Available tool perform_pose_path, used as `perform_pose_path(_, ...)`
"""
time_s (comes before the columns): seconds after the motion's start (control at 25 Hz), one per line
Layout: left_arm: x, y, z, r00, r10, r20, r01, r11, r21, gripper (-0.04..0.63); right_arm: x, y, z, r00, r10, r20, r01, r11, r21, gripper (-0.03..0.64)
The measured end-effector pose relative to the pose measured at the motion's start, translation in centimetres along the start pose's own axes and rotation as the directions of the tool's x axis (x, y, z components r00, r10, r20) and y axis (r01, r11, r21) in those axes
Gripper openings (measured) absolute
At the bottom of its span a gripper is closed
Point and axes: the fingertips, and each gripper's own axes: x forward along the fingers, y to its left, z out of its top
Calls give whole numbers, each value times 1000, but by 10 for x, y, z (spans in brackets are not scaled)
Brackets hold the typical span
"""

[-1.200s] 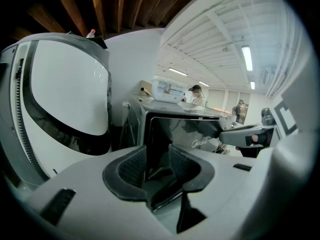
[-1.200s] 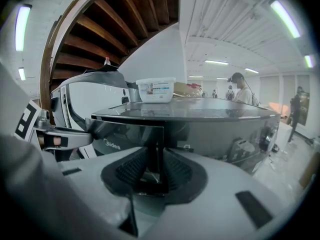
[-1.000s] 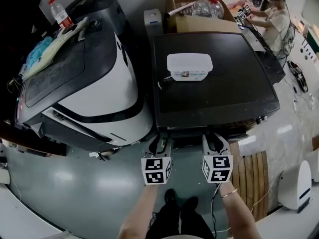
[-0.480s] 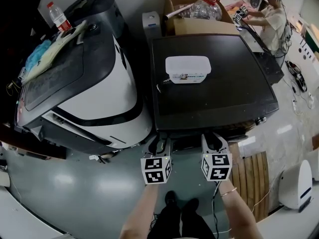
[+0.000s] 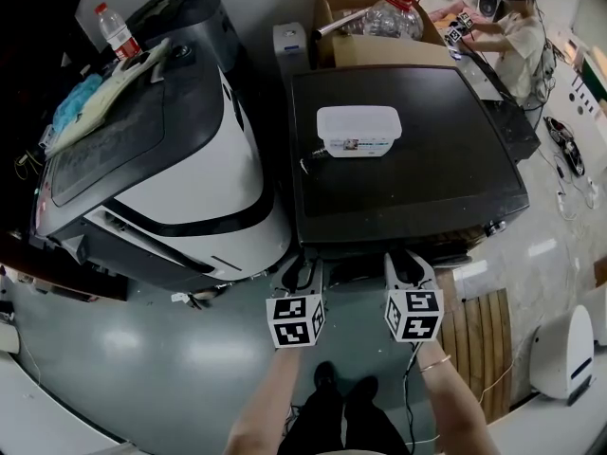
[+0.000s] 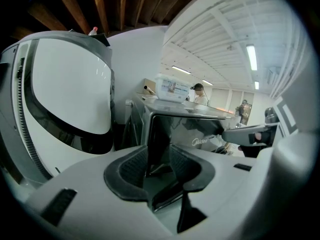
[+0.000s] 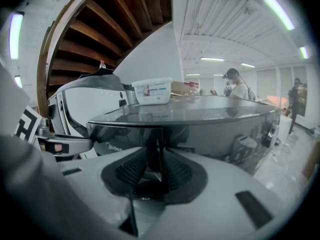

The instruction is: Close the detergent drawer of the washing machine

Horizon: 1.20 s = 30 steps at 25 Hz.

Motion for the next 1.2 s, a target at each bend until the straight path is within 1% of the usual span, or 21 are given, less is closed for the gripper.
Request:
perform_pose_path(0.2, -21, 2, 11, 999, 8, 36, -7, 1000, -9, 93, -19, 12, 15, 998, 42, 42, -42, 999, -5, 109)
perform_pose_path(0.4, -46, -3, 18, 998, 10, 59, -10, 1000, -4, 84, -42, 20, 22, 994, 90, 67, -90, 996, 1, 109)
perform_pose_path(0.72, -88, -15, 19, 997, 14, 78, -15, 1000, 16, 61, -90, 27, 25, 987, 118, 111, -118, 993, -9, 107)
perform_pose_path(0.8, -98, -20, 20, 996, 12, 88, -14, 1000, 21, 57, -102, 27, 26, 985, 125, 118, -124, 992, -9, 87)
perform_pose_path(1.0, -122, -32, 23, 993, 13, 116, -17, 999, 33, 24, -130, 24, 25, 983, 116, 139, -117, 993, -2, 61)
perform_pose_path(1.2, -143, -46, 26, 991, 6, 136, -12, 999, 44, 15, -155, 17, 19, 984, 94, 148, -94, 996, -6, 8)
